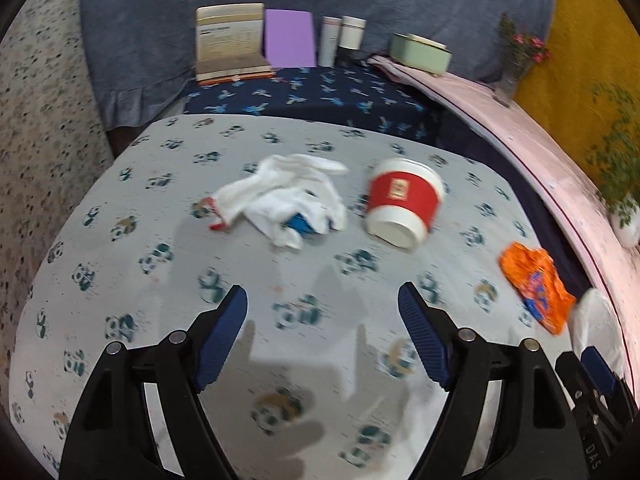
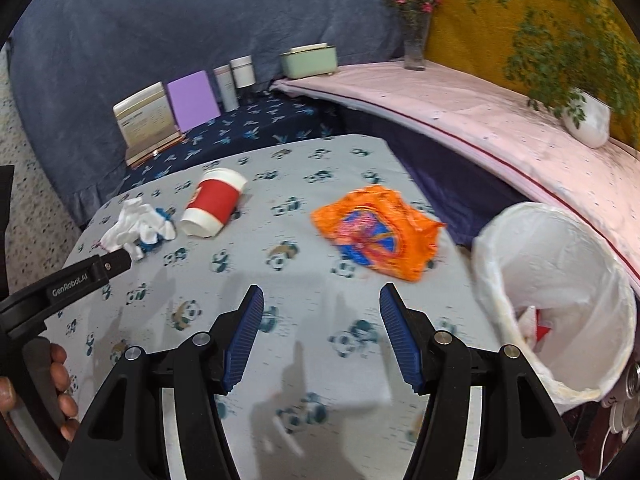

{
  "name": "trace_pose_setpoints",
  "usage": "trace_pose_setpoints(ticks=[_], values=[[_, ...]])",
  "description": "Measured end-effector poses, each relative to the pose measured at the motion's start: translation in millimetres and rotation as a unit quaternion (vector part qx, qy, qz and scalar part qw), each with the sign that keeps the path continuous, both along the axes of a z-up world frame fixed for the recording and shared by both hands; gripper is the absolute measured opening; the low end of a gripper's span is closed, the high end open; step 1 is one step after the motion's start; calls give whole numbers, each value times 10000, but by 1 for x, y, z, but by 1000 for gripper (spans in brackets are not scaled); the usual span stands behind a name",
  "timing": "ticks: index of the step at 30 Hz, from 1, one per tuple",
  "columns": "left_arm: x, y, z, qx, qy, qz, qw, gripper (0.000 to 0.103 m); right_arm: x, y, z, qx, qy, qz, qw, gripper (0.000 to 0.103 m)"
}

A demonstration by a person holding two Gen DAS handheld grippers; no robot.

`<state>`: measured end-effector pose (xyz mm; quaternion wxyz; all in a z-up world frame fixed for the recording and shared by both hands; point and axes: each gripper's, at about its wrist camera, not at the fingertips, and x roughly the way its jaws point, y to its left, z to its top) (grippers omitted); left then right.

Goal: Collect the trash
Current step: 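Move both open tools back over the table, then grasp the blue tape measure with the right tool while the left tool grasps the white glove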

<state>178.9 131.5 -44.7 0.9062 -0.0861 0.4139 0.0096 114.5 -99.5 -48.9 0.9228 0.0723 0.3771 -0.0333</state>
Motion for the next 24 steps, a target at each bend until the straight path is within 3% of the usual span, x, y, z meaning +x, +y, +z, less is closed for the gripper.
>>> trace_pose_setpoints(ticks=[8, 11, 15, 18, 21, 24], values=[[38, 26, -12, 1, -77, 282, 9996, 72, 41, 47, -14, 16, 157, 446, 9989, 59], [54, 30, -19, -89, -28, 291, 9995, 64, 55, 58, -20, 16, 217, 544, 9983, 59], [71, 32, -29, -233, 70, 260, 9994, 45, 70, 68, -26, 50, 285, 610, 9977, 59], [79, 33, -36, -378, 188, 164, 9990, 17, 80, 75, -31, 48, 336, 664, 9972, 59], [78, 36, -38, -479, 205, 130, 9986, 6, 87, 81, -35, 42, 372, 720, 9967, 59], [71, 43, -35, -434, 134, 167, 9988, 6, 93, 91, -36, 38, 385, 802, 9960, 59]])
